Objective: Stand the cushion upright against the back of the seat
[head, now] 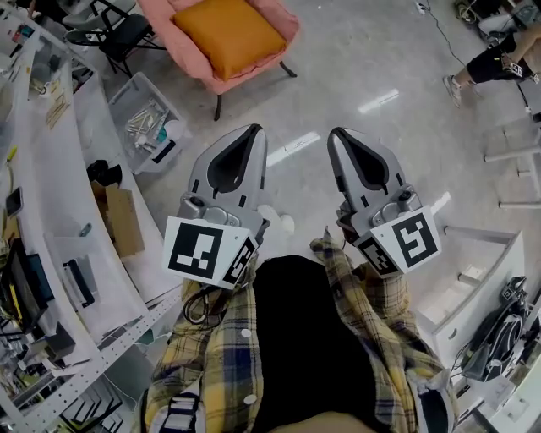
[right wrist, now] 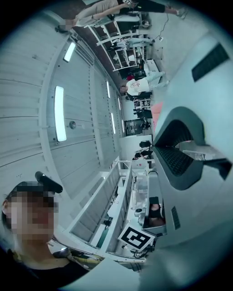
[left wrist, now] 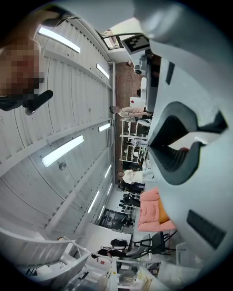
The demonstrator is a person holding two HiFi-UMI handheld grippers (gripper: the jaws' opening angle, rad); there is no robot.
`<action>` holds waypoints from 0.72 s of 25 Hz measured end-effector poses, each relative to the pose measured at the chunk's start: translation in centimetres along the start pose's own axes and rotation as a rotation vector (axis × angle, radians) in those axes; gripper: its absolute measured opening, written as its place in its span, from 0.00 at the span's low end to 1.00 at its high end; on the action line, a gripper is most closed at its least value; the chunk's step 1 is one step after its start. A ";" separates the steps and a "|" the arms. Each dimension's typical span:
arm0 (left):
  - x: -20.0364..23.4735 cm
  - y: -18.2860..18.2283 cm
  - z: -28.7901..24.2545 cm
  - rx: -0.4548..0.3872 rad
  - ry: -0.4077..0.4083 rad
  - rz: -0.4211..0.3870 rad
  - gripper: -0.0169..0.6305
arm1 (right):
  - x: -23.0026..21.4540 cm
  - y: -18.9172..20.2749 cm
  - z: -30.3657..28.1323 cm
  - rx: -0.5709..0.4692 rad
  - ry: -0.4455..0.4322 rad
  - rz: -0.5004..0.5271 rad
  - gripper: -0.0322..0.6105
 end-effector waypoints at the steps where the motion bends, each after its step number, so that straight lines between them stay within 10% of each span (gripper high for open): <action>1: 0.2 0.1 0.0 0.002 -0.007 0.001 0.03 | 0.0 0.2 -0.1 0.003 -0.004 -0.003 0.08; 18: 12.7 -1.0 -4.8 -0.005 -0.002 0.026 0.03 | -0.2 0.9 -13.7 0.038 -0.021 -0.004 0.08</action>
Point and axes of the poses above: the fingertips, and each gripper's own axes: z backward along the fingers, x to its left, y out of its underside, the point moved 1 cm from there along z, backward along the fingers, and after that the axes turned 15 degrees about y, right-handed, at the moved point
